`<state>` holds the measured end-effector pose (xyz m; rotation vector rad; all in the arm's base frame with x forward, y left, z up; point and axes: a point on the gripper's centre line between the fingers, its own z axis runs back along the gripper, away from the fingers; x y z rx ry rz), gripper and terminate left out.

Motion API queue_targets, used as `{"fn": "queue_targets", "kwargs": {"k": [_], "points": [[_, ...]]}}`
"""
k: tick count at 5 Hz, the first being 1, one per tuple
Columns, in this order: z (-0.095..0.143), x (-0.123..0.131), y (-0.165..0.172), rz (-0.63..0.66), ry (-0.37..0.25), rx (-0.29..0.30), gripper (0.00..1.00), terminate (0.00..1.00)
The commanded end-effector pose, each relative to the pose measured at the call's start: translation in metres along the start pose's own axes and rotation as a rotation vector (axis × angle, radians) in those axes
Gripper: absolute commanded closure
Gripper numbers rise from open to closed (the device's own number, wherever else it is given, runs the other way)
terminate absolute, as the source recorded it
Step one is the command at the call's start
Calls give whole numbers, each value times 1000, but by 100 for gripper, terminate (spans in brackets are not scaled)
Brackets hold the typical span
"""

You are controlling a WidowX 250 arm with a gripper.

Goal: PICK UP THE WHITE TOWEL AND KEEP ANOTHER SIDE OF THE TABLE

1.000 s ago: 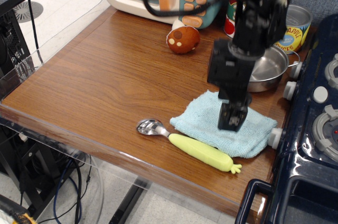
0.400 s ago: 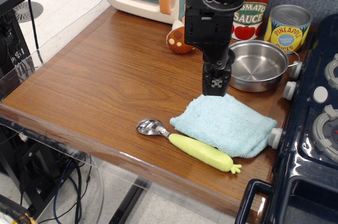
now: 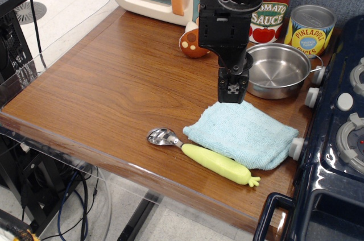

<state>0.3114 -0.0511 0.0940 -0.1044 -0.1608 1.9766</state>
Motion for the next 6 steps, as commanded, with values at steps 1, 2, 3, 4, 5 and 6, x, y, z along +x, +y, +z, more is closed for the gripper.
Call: {"fn": "queue_targets", "kwargs": {"k": [1, 2, 3, 4, 5, 6], "points": [[13, 9, 2, 7, 23, -39, 0, 0], [13, 9, 2, 7, 23, -39, 0, 0], [13, 9, 2, 7, 23, -39, 0, 0], [13, 9, 2, 7, 23, -39, 0, 0], [13, 9, 2, 7, 23, -39, 0, 0], [13, 9, 2, 7, 23, -39, 0, 100]]}}
